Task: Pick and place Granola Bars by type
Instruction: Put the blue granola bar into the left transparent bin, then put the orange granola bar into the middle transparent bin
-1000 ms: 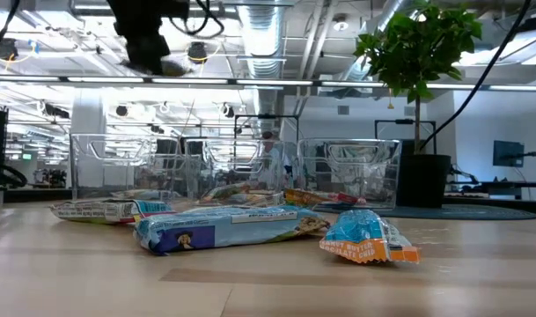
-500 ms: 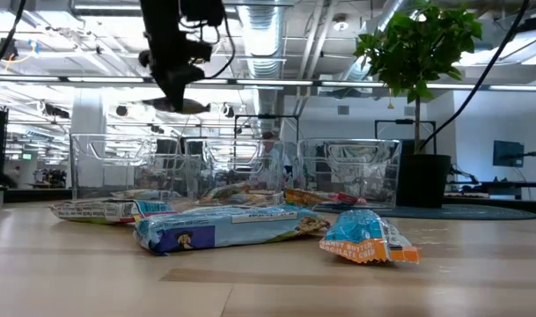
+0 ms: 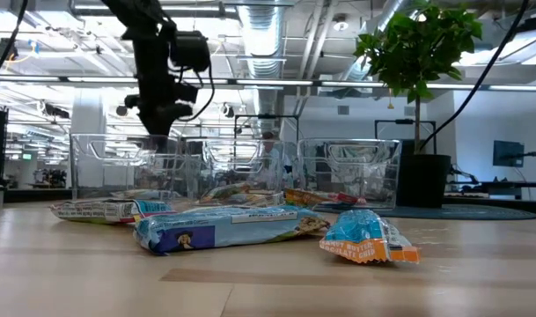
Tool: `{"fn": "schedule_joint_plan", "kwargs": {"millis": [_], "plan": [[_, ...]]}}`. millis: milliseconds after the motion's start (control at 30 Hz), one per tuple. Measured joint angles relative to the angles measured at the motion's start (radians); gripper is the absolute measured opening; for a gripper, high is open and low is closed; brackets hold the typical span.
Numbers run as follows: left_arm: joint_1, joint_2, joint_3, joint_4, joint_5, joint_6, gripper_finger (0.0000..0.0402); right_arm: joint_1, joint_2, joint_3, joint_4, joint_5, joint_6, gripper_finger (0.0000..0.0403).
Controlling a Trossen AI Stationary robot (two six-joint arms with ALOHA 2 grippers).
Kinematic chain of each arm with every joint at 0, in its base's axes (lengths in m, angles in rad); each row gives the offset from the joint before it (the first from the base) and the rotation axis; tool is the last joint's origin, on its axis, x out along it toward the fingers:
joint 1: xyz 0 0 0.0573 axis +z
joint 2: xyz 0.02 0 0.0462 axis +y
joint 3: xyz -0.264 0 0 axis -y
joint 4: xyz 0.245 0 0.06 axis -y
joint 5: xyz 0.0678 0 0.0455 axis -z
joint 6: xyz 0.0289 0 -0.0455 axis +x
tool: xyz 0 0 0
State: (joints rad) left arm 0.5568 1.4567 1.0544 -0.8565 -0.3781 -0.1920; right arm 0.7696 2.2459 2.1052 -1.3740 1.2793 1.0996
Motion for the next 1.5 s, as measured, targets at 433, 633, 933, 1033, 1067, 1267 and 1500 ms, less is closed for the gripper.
{"fn": "schedule_joint_plan", "kwargs": {"millis": [433,633,933,1033,1067,1267,1500], "plan": [[0.013,0.000,-0.021,0.010,0.073,0.079,0.0136,-0.022,0.000,0.000,0.008,-0.052,0.000,0.0133],[0.003,0.000,0.016,-0.086,0.146,0.137,0.0180,-0.043,0.000,-0.056,0.047,-0.106,-0.002,0.0134],[-0.135,-0.162,0.077,-0.164,0.149,0.154,0.0181,-0.130,0.002,-0.159,0.062,-0.235,0.008,0.0133],[-0.211,-0.269,0.077,-0.167,0.158,0.154,0.0181,-0.175,0.002,-0.159,0.113,-0.316,0.007,0.0133],[-0.239,-0.307,0.078,-0.166,0.163,0.152,0.0181,-0.190,0.002,-0.159,0.130,-0.335,0.007,0.0134],[-0.451,-0.543,0.075,-0.164,0.222,0.095,0.0181,-0.298,0.002,-0.159,0.251,-0.527,-0.112,0.0134],[-0.762,-0.763,0.031,-0.072,0.204,0.007,0.0181,-0.414,0.002,-0.159,0.349,-0.734,-0.288,0.0136]]}}
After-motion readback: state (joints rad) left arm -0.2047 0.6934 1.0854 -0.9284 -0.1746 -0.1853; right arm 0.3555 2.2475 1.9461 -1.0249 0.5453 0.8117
